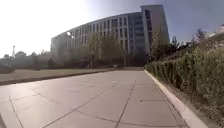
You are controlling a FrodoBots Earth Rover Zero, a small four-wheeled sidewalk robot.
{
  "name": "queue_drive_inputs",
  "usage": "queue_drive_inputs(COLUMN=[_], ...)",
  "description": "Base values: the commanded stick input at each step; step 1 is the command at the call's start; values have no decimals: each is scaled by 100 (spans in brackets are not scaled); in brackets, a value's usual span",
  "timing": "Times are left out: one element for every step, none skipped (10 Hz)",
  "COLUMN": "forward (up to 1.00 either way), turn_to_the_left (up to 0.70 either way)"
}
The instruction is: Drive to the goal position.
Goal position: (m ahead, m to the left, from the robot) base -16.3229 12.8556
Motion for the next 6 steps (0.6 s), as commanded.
queue_drive_inputs(forward=[4,4,4,4,4,4], turn_to_the_left=[0,0,0,0,0,0])
